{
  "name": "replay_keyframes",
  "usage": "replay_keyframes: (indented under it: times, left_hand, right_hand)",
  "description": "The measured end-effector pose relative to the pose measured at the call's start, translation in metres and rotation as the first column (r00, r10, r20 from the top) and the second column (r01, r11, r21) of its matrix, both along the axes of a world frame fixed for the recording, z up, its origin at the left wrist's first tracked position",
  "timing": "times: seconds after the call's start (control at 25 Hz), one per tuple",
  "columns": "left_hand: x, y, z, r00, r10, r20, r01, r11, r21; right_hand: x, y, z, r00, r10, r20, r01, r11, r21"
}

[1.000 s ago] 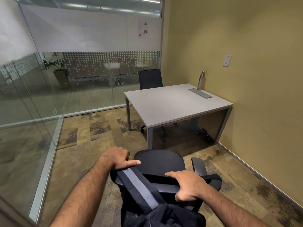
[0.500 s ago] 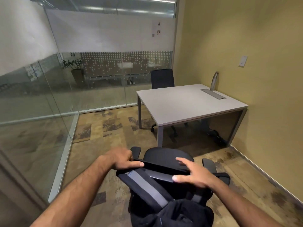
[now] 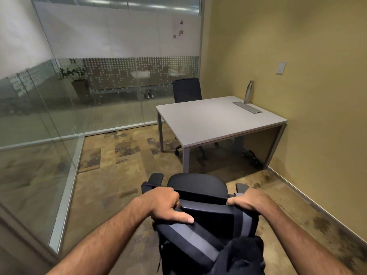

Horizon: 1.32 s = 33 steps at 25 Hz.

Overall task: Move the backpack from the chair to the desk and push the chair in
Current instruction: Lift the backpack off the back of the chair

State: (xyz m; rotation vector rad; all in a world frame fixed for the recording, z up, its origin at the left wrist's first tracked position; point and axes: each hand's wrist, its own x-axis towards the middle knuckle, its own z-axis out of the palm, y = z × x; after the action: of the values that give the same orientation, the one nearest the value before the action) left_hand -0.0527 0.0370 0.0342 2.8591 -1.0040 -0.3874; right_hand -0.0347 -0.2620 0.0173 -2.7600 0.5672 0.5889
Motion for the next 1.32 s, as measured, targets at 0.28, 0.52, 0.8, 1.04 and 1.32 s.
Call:
replay_keyframes:
  times: [0.28, 0.52, 0.8, 1.04, 1.32]
  left_hand:
    - [-0.005, -0.076, 0.004, 0.983, -0.178, 0.047, 0.179, 0.983, -0.033]
    - [-0.009, -0.107, 0.001, 0.961, -0.275, -0.009, 0.273, 0.959, -0.077]
    - [-0.024, -0.146, -0.009, 0.908, -0.415, -0.062, 0.405, 0.906, -0.127]
    - [-0.031, -0.2, 0.003, 0.823, -0.539, -0.18, 0.497, 0.836, -0.234]
    - [-0.018, -0.325, 0.02, 0.96, -0.141, -0.241, -0.173, 0.378, -0.91]
  right_hand:
    - [-0.023, -0.051, -0.001, 0.944, -0.28, 0.173, 0.208, 0.915, 0.345]
    - [-0.049, -0.092, -0.005, 0.808, -0.588, 0.023, 0.4, 0.578, 0.711]
    - [-0.078, -0.117, 0.002, 0.814, -0.579, 0.039, 0.382, 0.586, 0.714]
    - [-0.077, -0.129, 0.035, 0.86, -0.334, 0.386, 0.178, 0.905, 0.386]
    - [-0.089, -0.168, 0.104, 0.873, -0.061, 0.485, 0.09, 0.995, -0.037]
